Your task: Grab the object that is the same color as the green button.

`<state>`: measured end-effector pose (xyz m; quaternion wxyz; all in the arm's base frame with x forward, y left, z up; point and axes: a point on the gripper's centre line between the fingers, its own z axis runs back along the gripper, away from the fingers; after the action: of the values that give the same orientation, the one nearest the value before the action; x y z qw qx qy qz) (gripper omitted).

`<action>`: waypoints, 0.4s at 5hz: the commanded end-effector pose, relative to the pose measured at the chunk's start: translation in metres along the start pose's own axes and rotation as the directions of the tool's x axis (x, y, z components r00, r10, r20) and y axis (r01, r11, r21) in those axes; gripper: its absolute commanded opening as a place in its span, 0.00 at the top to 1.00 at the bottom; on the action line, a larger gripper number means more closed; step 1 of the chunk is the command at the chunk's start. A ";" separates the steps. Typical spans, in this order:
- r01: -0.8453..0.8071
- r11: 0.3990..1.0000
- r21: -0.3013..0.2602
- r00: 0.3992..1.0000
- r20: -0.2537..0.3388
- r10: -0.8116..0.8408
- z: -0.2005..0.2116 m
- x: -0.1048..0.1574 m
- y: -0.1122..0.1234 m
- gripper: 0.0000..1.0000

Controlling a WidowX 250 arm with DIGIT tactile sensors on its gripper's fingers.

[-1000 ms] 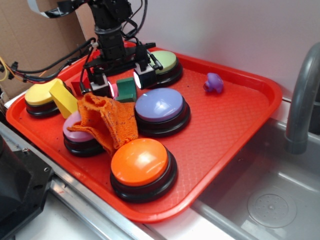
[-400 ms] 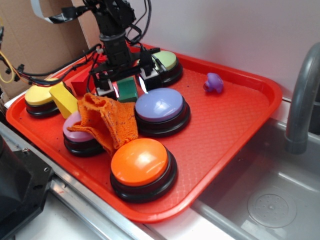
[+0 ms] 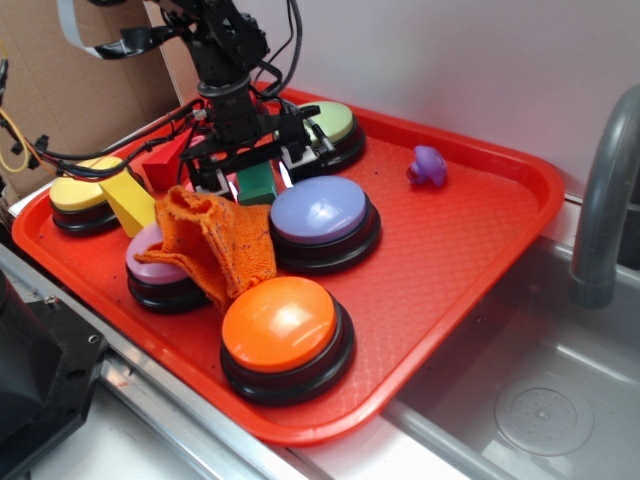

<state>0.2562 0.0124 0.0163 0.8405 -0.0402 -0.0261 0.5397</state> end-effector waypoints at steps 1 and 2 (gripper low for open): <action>0.032 0.999 -0.040 0.999 0.033 -0.030 0.005 0.008 -0.003 0.91; 0.036 0.998 -0.046 0.999 0.035 -0.034 0.007 0.006 0.000 0.93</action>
<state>0.2599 0.0135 0.0170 0.8450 -0.0422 -0.0389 0.5317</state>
